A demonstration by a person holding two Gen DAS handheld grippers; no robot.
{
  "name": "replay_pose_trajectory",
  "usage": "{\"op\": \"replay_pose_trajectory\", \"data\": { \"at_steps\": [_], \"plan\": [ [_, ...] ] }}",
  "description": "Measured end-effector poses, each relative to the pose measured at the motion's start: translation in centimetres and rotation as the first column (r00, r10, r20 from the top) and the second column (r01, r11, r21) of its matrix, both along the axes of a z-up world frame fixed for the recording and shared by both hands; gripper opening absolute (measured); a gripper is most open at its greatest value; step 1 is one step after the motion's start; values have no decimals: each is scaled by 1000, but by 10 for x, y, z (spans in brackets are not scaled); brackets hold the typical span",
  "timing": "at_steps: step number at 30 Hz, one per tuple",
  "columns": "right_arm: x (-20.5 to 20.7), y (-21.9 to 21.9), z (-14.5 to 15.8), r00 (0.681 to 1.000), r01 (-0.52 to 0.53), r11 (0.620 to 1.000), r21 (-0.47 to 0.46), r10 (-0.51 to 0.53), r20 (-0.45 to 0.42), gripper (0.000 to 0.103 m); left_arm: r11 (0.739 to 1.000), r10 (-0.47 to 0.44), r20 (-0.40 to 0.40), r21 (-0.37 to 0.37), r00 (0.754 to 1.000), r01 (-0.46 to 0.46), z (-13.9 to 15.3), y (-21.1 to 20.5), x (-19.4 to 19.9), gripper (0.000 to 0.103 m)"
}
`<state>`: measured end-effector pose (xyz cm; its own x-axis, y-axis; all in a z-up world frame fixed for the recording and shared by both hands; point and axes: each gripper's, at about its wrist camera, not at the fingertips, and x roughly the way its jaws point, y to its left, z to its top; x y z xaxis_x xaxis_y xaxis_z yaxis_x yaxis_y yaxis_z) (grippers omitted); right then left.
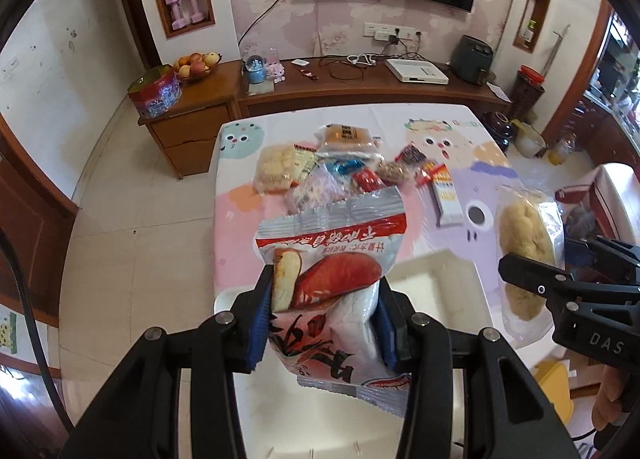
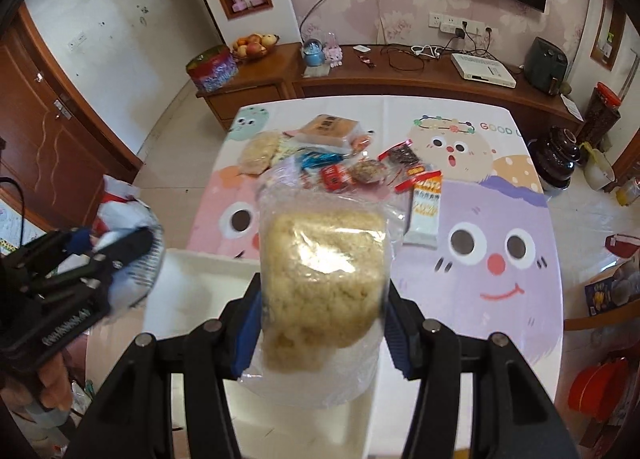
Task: Organize snacks
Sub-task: 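Carry both bags over the white tray and open both grippers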
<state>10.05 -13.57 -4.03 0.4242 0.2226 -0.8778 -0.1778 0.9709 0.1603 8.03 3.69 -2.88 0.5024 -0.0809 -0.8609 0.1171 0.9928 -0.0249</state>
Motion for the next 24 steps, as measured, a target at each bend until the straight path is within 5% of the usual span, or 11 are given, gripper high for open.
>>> {"op": "replay_pose_trajectory", "data": {
  "at_steps": [9, 24],
  "plan": [
    [-54, 32, 3, 1000, 15, 1000, -4, -15, -5, 54, 997, -68, 12, 29, 998, 68, -7, 3, -44, 43],
    [-82, 44, -20, 997, 57, 997, -44, -59, -46, 54, 995, -93, -104, 31, 990, 97, -40, 0, -58, 43]
  ]
}}
